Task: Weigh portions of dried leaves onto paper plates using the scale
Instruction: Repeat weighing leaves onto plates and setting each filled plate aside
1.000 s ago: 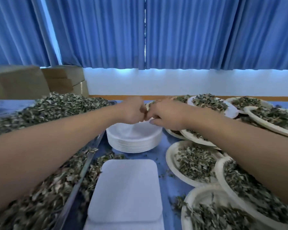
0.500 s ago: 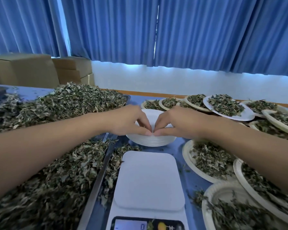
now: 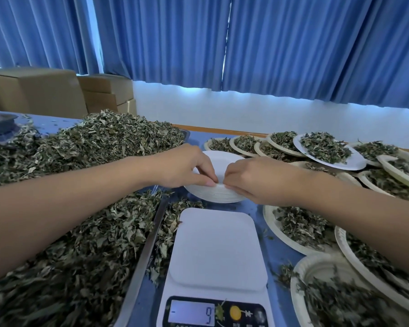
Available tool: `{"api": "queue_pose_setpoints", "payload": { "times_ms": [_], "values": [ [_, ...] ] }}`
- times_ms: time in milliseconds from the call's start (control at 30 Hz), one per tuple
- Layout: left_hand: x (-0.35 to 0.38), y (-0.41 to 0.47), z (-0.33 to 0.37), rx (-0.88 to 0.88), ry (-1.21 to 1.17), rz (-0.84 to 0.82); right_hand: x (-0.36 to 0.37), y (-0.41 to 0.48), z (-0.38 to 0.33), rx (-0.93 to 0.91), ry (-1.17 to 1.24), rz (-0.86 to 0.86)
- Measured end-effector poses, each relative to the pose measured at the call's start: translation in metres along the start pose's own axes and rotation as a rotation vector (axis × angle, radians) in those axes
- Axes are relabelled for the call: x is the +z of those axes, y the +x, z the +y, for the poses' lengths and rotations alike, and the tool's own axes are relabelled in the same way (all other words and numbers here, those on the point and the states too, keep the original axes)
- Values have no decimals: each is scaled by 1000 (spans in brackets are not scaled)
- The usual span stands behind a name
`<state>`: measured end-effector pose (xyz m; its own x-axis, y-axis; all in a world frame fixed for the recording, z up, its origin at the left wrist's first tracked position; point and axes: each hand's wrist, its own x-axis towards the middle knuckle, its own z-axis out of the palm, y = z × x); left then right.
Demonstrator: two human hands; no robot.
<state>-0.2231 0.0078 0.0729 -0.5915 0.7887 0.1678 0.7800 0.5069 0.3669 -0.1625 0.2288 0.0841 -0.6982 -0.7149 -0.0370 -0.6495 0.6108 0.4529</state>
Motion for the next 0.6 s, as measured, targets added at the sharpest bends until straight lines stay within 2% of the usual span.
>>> {"api": "queue_pose_setpoints", "payload": {
  "times_ms": [133,267,333,400,467,600],
  "values": [
    [-1,-2,4,-10,20,10,1,-4,-2,-26,-61,-40],
    [-5,-6,13,27,95,60,0,-7,0,-4,-115,32],
    [-7,-9,20,91,260,84,0,-9,1,24,-116,88],
    [-9,-12,28,142,537,84,-2,-12,0,52,-116,151],
    [-12,-17,38,165,715,117,-7,-16,-4,41,-105,263],
    [-11,-39,63,299,720,230,-17,-34,-26,-18,-49,582]
  ]
}}
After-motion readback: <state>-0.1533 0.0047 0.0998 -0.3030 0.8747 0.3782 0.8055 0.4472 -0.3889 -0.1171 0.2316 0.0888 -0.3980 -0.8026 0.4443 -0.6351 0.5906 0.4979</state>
